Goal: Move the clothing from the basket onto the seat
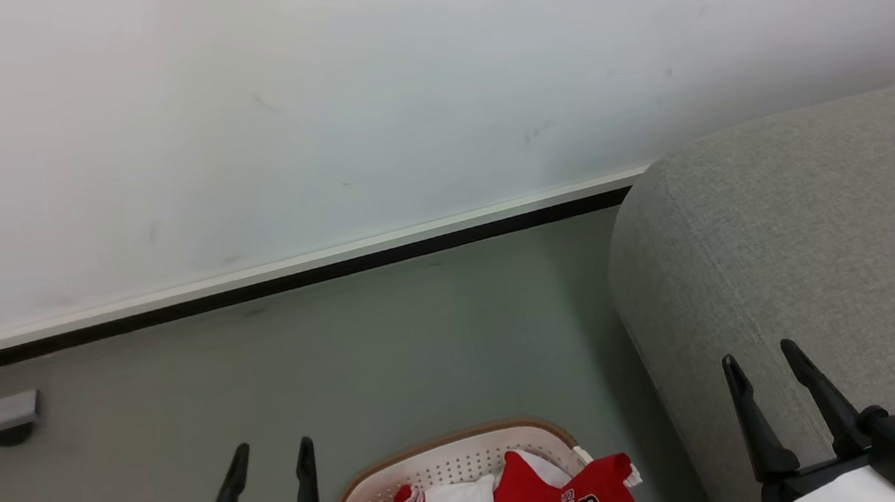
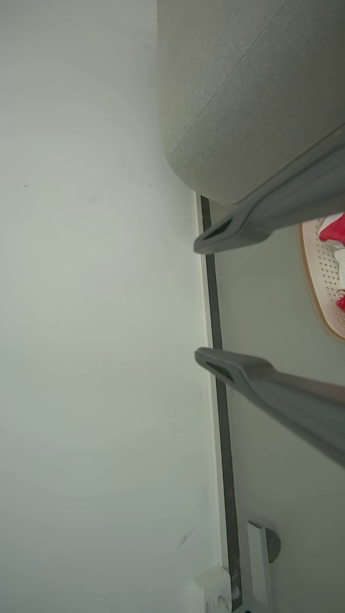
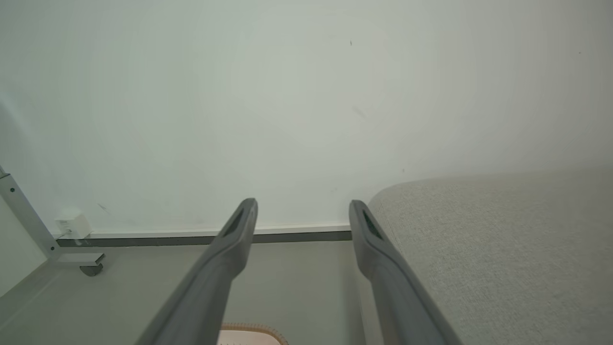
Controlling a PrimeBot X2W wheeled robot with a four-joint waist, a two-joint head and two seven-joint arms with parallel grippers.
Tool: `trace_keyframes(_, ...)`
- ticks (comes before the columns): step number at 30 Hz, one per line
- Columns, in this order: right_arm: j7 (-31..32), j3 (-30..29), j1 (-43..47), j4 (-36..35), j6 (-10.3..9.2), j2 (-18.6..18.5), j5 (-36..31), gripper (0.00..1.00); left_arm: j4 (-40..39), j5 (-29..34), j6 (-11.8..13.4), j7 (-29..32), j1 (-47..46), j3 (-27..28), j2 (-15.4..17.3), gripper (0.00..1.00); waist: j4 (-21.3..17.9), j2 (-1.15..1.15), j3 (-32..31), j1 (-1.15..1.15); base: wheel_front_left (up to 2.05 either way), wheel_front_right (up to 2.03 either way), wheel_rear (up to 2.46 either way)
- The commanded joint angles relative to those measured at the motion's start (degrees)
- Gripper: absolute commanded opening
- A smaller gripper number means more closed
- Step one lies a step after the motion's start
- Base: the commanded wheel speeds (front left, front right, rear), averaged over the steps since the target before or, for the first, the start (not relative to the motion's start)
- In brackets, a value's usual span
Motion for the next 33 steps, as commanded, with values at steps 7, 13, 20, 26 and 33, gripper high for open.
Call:
trace_keyframes(7, -0.2, -1.9, -1.4, -0.8, -0.12, -0.4, 0.4, 1.0, 9.0, 0.9, -1.8, 0.0, -3.0, -1.8, 0.4, 1.0, -4.5, 0.0, 2.5, 0.0, 0.0, 0.0, 0.0)
trace_keyframes(13, -0.1, -3.0, -2.3, -1.4, -0.12, -0.3, 0.6, 1.0, 19.9, 1.7, -3.5, 0.0, -7.7, -5.4, 1.3, 1.0, -7.6, 0.0, 5.0, 0.0, 0.0, 0.0, 0.0)
trace_keyframes(20, -0.1, -3.8, -2.9, -2.1, -0.12, 0.3, 1.3, 1.0, 32.3, 1.8, -4.2, 0.8, -13.7, -10.0, 1.1, 1.0, -10.7, 0.0, 8.4, 0.0, 0.0, 0.0, 0.0)
trace_keyframes(26, -0.1, -3.8, -5.0, -3.4, -0.12, 0.9, 2.1, 1.0, 41.0, 2.0, -4.4, 2.3, -19.6, -13.7, 1.5, 1.0, -12.4, 0.0, 13.6, 0.0, 0.0, 0.0, 0.0)
trace_keyframes(33, -0.1, -5.0, -8.5, -5.2, -0.12, 1.6, 2.9, 1.0, 51.7, 1.3, -4.4, 6.6, -25.8, -19.6, 2.3, 1.0, -14.1, 0.0, 19.2, 0.0, 0.0, 0.0, 0.0)
